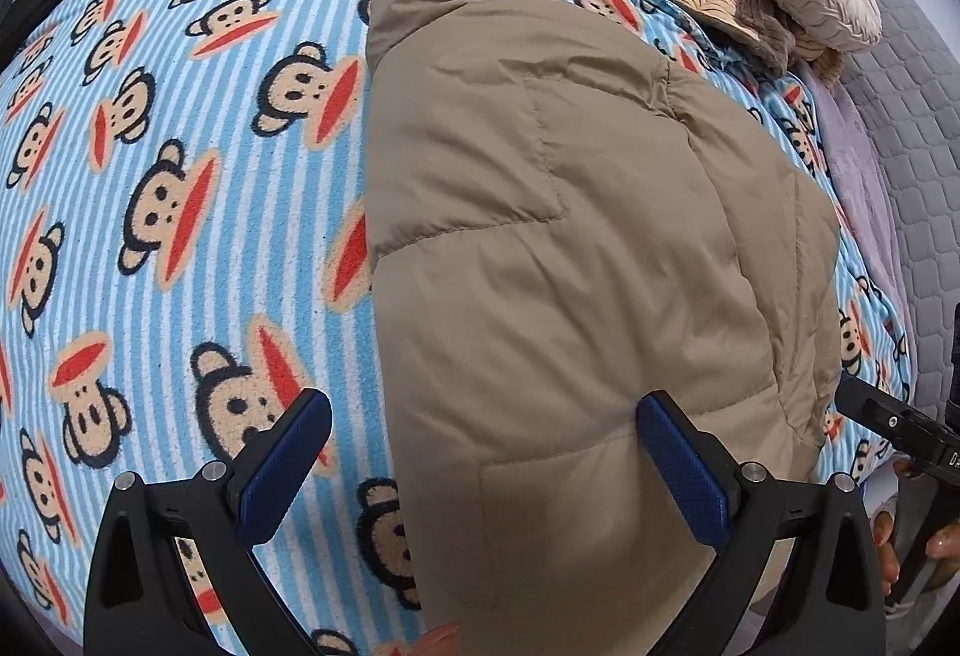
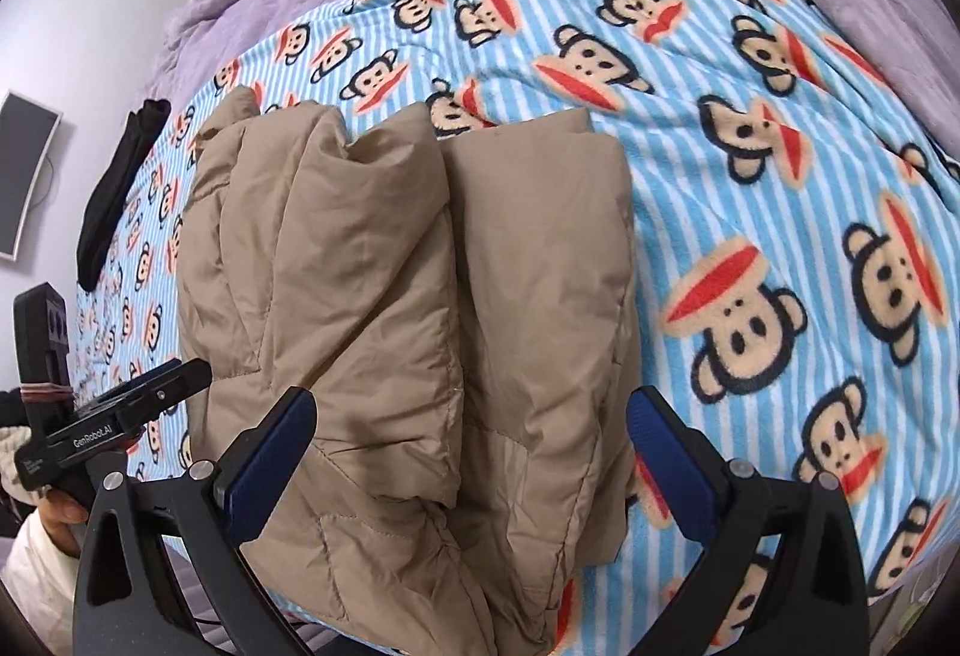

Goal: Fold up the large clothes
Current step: 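Grasp the folded jacket's edge with both grippers side by side, then lift the jacket edge with both grippers and fold it over the bundle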

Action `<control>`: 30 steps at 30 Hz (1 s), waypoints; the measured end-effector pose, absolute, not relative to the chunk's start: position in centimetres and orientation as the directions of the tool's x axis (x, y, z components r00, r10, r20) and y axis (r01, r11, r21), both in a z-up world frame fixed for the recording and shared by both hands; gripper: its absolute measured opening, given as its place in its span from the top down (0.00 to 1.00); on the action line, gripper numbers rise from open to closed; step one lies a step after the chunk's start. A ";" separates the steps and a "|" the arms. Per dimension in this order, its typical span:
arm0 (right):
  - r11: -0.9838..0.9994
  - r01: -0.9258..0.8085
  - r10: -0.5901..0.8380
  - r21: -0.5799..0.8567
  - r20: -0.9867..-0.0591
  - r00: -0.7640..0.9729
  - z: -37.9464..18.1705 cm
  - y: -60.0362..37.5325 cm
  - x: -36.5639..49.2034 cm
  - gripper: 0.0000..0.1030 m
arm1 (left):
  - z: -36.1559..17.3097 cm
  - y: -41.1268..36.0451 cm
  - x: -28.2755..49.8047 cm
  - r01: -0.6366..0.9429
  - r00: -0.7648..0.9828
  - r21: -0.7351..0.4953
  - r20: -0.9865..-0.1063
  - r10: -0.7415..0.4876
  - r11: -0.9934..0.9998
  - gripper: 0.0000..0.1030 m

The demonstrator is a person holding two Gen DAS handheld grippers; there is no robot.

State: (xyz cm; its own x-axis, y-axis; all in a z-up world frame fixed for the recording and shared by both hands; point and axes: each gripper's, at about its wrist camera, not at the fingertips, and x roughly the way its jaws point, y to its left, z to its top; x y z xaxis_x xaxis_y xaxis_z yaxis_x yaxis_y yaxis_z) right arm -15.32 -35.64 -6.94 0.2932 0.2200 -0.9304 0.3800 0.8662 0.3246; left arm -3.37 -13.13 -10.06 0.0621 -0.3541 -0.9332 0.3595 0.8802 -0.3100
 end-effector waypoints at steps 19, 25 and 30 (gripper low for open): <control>0.745 0.400 0.461 0.534 -0.845 0.270 -12.7 -40.3 -13.6 0.00 | -13.2 -14.8 -0.4 0.353 -0.082 -0.481 -0.871 -0.485 0.803 0.00; 0.786 0.346 0.468 0.512 -0.859 0.208 -14.2 -40.2 -11.4 0.00 | -15.5 -14.3 1.1 0.308 -0.157 -0.586 -0.808 -0.568 0.749 0.00; 0.762 0.350 0.505 0.545 -0.838 0.205 -16.4 -40.6 -10.2 0.00 | -18.0 -14.3 2.1 0.239 -0.244 -0.681 -0.732 -0.636 0.692 0.00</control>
State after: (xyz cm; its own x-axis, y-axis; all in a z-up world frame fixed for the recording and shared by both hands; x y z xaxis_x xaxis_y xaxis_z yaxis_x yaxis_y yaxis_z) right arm -10.22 -40.63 -16.35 0.2051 0.5053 -0.8382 0.3497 0.7621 0.5450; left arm 2.14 -14.27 -17.97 -0.2444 -0.6357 -0.7323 0.2392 0.6923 -0.6808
